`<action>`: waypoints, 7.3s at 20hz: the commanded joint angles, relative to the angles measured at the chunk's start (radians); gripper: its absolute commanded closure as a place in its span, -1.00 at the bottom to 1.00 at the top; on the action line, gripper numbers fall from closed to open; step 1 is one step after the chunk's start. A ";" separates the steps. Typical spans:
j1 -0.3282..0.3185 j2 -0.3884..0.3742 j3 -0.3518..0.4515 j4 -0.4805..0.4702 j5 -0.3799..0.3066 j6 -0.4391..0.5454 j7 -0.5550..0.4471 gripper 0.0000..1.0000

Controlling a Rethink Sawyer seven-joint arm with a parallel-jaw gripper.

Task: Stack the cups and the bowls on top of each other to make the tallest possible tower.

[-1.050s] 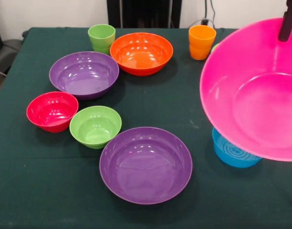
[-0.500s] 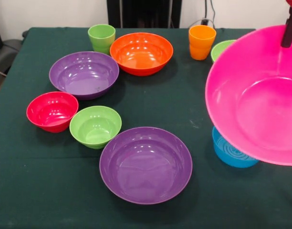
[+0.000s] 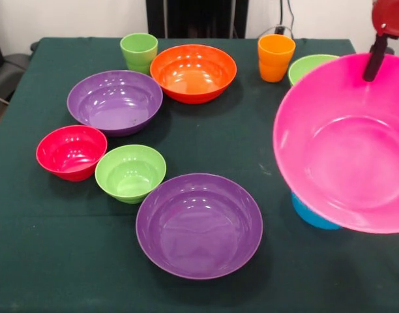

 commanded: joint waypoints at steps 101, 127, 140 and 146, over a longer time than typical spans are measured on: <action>-0.055 -0.039 0.104 0.118 -0.098 0.027 -0.039 -1.00; -0.248 0.191 0.144 -0.345 -0.224 0.134 -0.053 -1.00; -0.240 0.328 0.098 -0.580 -0.176 0.234 0.000 -1.00; -0.235 0.302 0.123 -0.515 -0.182 0.185 -0.044 -1.00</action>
